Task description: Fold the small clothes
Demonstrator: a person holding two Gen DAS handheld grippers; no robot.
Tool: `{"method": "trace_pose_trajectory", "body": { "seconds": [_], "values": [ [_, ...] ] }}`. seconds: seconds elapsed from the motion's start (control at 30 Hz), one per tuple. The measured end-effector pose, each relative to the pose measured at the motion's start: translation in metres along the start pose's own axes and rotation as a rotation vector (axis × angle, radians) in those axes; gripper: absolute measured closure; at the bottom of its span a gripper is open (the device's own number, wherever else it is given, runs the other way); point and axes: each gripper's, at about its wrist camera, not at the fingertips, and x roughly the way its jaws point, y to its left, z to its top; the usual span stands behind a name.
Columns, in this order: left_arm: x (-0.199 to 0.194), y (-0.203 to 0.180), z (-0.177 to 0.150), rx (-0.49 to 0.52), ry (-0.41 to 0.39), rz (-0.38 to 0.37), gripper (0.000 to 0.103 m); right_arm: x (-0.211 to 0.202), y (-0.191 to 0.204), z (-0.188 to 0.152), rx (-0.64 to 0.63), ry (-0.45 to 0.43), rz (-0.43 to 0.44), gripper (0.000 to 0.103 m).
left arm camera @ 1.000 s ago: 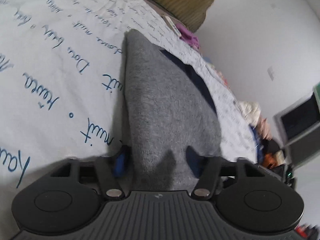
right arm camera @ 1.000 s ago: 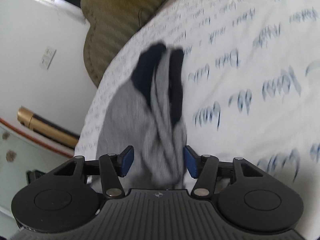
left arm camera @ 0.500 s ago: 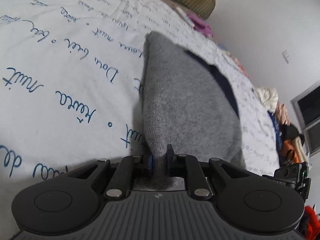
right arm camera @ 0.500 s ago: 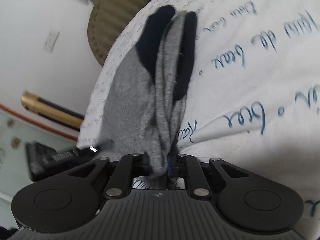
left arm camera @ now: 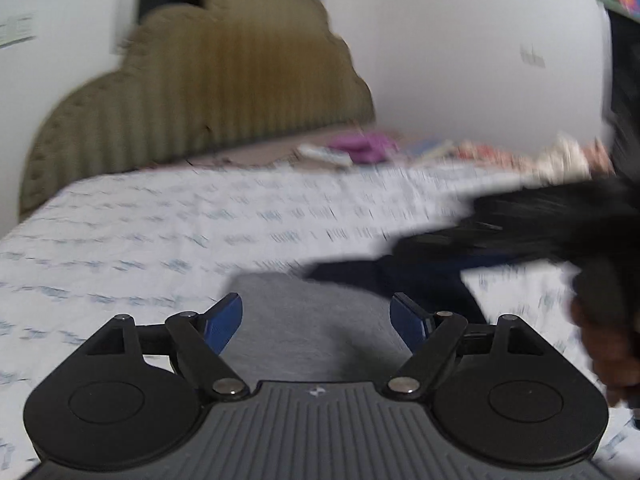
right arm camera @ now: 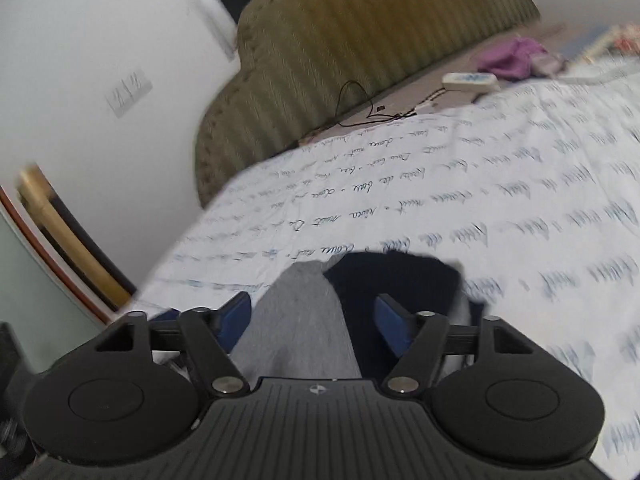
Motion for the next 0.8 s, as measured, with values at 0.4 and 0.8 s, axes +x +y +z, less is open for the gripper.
{"method": "trace_pose_trajectory", "body": {
  "seconds": [0.4, 0.8],
  "values": [
    [0.03, 0.014, -0.042, -0.055, 0.041, -0.04, 0.021, 0.062, -0.034, -0.026, -0.055, 0.063, -0.069, 0.039],
    [0.028, 0.01, -0.042, -0.058, 0.034, -0.035, 0.021, 0.009, 0.001, -0.023, 0.011, -0.062, -0.031, 0.034]
  ]
}}
